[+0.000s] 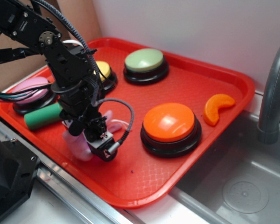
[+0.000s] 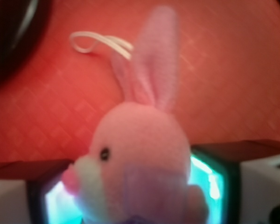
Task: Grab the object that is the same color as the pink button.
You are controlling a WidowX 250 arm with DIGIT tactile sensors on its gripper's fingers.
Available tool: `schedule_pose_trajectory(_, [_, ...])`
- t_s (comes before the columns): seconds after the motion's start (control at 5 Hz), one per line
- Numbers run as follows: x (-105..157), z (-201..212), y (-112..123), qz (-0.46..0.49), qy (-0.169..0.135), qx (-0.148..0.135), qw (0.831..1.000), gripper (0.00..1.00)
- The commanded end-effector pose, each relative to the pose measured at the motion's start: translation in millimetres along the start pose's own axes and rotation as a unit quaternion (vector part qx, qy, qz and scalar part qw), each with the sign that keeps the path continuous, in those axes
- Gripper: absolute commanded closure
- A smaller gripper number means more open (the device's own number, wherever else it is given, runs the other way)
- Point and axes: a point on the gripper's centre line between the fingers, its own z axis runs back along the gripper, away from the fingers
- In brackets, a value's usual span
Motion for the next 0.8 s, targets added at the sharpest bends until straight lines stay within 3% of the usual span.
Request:
schedule_pose_trajectory(0.0, [15,43,8,0.021,-0.019,0.015,1.0,1.0])
schedule_pose_trajectory(0.6, [46,167,34,-0.007,0.005,-0.009,1.0,1.0])
